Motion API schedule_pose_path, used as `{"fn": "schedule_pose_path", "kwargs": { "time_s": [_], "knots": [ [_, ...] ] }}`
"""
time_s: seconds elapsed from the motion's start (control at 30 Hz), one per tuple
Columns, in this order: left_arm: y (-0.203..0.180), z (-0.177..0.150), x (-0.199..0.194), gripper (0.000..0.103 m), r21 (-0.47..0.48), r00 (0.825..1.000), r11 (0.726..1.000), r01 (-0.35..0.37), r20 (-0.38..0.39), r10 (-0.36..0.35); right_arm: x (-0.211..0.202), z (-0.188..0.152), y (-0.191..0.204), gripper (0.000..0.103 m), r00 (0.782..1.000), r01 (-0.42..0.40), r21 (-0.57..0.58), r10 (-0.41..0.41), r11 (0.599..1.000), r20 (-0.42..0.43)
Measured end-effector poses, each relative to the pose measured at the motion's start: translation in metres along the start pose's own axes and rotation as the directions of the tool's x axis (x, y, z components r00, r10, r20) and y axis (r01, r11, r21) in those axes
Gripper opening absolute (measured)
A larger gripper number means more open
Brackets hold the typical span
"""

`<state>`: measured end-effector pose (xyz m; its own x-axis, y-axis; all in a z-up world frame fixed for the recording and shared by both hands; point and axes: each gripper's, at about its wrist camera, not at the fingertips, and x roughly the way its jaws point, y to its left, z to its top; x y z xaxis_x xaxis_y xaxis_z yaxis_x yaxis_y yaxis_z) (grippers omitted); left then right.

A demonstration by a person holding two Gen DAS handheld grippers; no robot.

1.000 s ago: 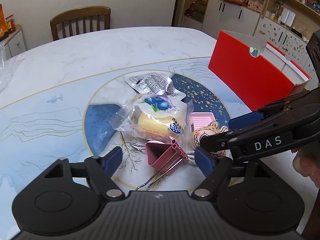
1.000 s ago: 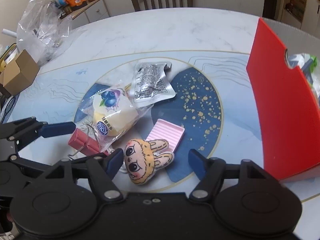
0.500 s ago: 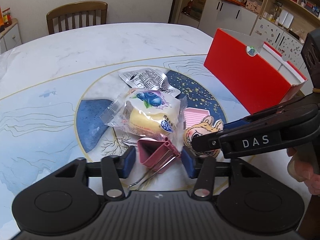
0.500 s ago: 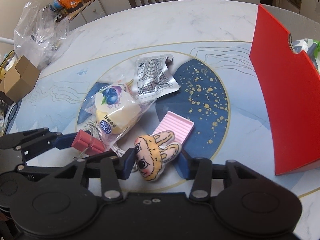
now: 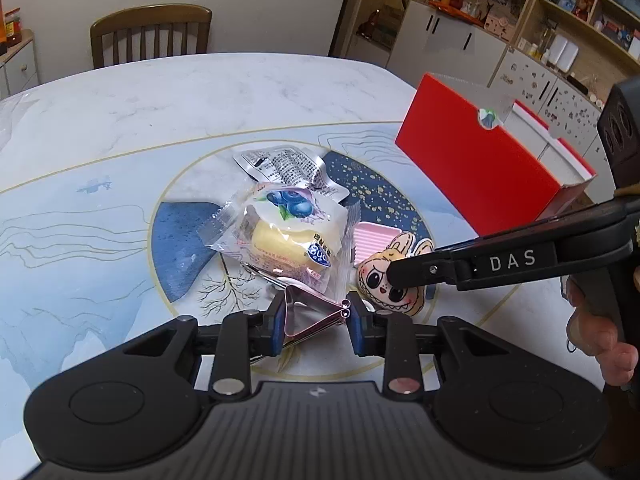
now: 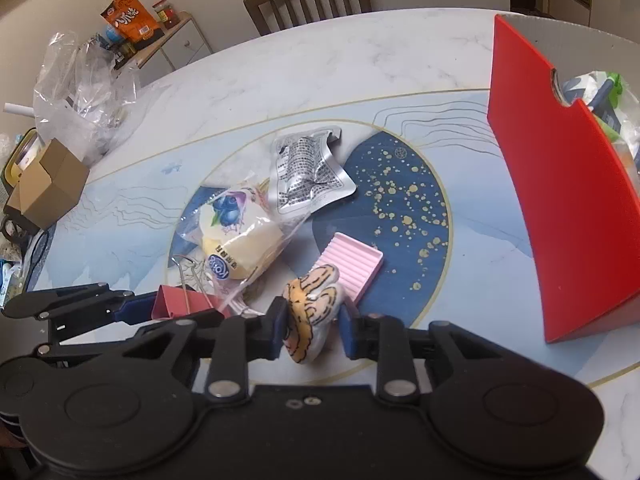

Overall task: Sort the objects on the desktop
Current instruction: 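Grasp the pink binder clip with the left tool while the right tool grasps the plush girl keychain, then carry the binder clip and plush keychain over the red shoebox with both tools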

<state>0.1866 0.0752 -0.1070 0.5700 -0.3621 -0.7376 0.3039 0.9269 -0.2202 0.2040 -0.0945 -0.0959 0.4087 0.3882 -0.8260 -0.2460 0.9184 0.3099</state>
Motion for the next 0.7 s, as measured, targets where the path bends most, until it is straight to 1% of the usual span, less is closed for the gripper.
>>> {"fn": "schedule_pose_path", "kwargs": {
  "time_s": [0.07, 0.17, 0.43, 0.7],
  "knots": [
    [0.000, 0.000, -0.003, 0.029, -0.001, 1.000, 1.000, 0.004, 0.002, -0.004, -0.003, 0.000, 0.000, 0.021, 1.000, -0.008, 0.003, 0.007, 1.000, 0.005],
    [-0.002, -0.001, -0.009, 0.029, 0.004, 1.000, 1.000, 0.011, 0.004, -0.011, -0.008, 0.000, -0.001, 0.018, 1.000, -0.016, 0.014, 0.016, 1.000, 0.015],
    [-0.006, -0.001, -0.023, 0.029, -0.001, 1.000, 1.000, 0.030, 0.003, -0.030, -0.027, -0.002, -0.003, 0.018, 0.998, -0.040, 0.022, 0.039, 0.999, 0.040],
    [-0.022, 0.013, -0.037, 0.029, 0.017, 0.998, 0.999, 0.047, 0.028, -0.048, -0.059, -0.005, -0.005, 0.018, 0.996, -0.054, 0.021, 0.052, 0.998, 0.074]
  ]
}}
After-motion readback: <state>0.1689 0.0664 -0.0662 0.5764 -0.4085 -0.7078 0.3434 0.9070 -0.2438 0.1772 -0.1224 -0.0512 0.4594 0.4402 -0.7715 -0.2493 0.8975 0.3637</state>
